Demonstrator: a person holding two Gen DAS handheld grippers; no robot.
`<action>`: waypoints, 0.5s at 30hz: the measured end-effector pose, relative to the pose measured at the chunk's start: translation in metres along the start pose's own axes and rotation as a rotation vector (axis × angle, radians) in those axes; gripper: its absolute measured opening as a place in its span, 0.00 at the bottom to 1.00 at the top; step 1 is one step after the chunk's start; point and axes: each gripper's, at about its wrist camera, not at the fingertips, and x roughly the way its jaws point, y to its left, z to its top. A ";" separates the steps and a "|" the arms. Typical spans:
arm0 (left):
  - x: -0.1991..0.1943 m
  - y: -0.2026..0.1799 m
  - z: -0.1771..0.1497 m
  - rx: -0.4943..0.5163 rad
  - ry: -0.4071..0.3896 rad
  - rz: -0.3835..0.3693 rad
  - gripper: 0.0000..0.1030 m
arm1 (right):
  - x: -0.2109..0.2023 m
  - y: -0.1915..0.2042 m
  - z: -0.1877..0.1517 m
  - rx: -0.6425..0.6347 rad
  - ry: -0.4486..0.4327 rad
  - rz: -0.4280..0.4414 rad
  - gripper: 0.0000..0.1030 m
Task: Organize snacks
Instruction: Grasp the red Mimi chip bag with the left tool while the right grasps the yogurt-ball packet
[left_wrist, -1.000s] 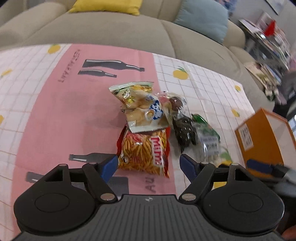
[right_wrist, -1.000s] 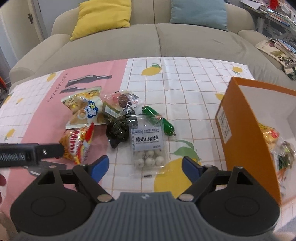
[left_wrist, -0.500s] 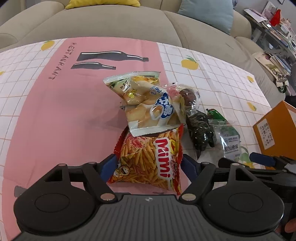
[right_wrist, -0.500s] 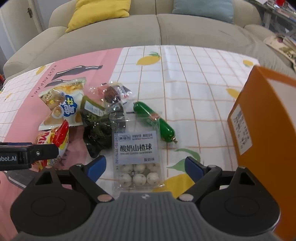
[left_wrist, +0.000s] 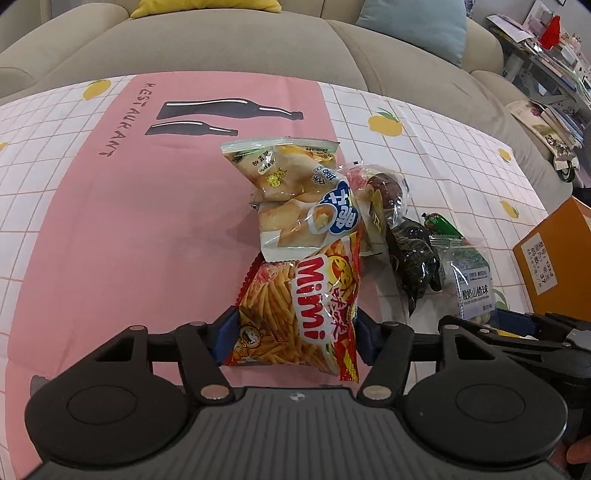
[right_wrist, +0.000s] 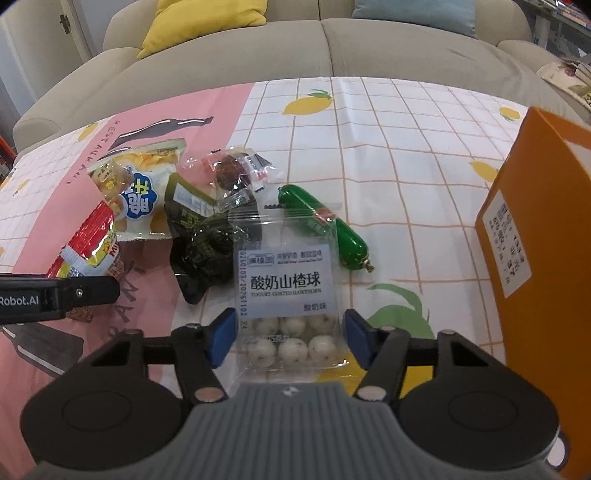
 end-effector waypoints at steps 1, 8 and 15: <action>0.000 0.000 -0.001 0.000 -0.001 0.003 0.67 | 0.000 0.000 0.000 0.000 0.000 0.001 0.58; -0.011 -0.005 -0.007 -0.020 0.014 0.023 0.62 | -0.009 0.004 -0.003 -0.006 -0.001 0.005 0.57; -0.032 -0.014 -0.017 -0.039 0.031 -0.012 0.61 | -0.033 0.009 -0.016 0.014 0.025 0.034 0.57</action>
